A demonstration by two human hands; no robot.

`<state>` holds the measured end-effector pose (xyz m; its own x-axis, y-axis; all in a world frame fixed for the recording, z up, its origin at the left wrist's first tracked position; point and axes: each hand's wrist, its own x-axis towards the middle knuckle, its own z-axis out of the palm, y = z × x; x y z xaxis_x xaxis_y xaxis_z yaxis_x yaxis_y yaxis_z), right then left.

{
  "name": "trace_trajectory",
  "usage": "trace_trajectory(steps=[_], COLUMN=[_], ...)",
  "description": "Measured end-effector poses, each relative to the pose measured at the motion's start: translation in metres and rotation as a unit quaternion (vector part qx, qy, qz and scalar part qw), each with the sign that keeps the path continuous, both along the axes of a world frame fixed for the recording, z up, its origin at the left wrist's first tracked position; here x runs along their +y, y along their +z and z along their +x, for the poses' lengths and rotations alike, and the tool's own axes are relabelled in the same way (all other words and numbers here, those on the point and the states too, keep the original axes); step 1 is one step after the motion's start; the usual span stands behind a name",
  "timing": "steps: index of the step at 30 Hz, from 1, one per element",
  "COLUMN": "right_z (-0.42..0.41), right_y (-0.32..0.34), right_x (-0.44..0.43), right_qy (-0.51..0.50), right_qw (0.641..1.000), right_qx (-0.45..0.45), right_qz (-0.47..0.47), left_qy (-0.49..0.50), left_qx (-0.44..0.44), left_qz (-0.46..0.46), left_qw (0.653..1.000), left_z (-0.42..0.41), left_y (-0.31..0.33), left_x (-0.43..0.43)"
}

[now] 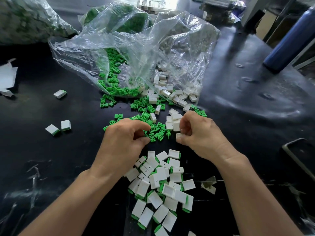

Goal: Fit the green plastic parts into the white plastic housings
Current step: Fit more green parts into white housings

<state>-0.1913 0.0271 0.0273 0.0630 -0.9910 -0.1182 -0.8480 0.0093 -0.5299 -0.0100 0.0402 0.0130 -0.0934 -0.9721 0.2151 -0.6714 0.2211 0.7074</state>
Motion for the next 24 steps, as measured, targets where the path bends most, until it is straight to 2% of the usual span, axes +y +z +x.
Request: trace_trajectory(steps=[6, 9, 12, 16, 20, 24], right_z=[0.001, 0.002, 0.004, 0.004, 0.015, 0.025], right_y=[0.001, 0.000, 0.000, 0.004, 0.006, 0.006], right_x=[0.000, 0.001, 0.002, 0.003, 0.009, 0.012], right_qy=[0.014, 0.027, 0.021, 0.007, 0.039, 0.060], right_qw=[0.999, 0.999, 0.999, 0.992, 0.978, 0.958], right_qx=[0.007, 0.029, 0.026, -0.078, -0.172, -0.256], right_qz=[0.032, 0.028, -0.011, -0.101, -0.114, -0.118], left_qy=[-0.010, -0.009, -0.009, -0.024, -0.044, -0.058], left_qx=[0.178, 0.284, 0.336, 0.370, 0.402, 0.400], left_qz=[0.057, 0.109, 0.142, 0.172, 0.209, 0.224], left_qw=[0.982, 0.953, 0.931, 0.913, 0.890, 0.887], left_z=[-0.001, -0.003, -0.004, -0.004, -0.006, -0.008], left_y=[0.005, 0.010, 0.013, 0.018, 0.020, 0.020], left_x=[0.002, 0.002, 0.003, 0.005, 0.006, 0.005])
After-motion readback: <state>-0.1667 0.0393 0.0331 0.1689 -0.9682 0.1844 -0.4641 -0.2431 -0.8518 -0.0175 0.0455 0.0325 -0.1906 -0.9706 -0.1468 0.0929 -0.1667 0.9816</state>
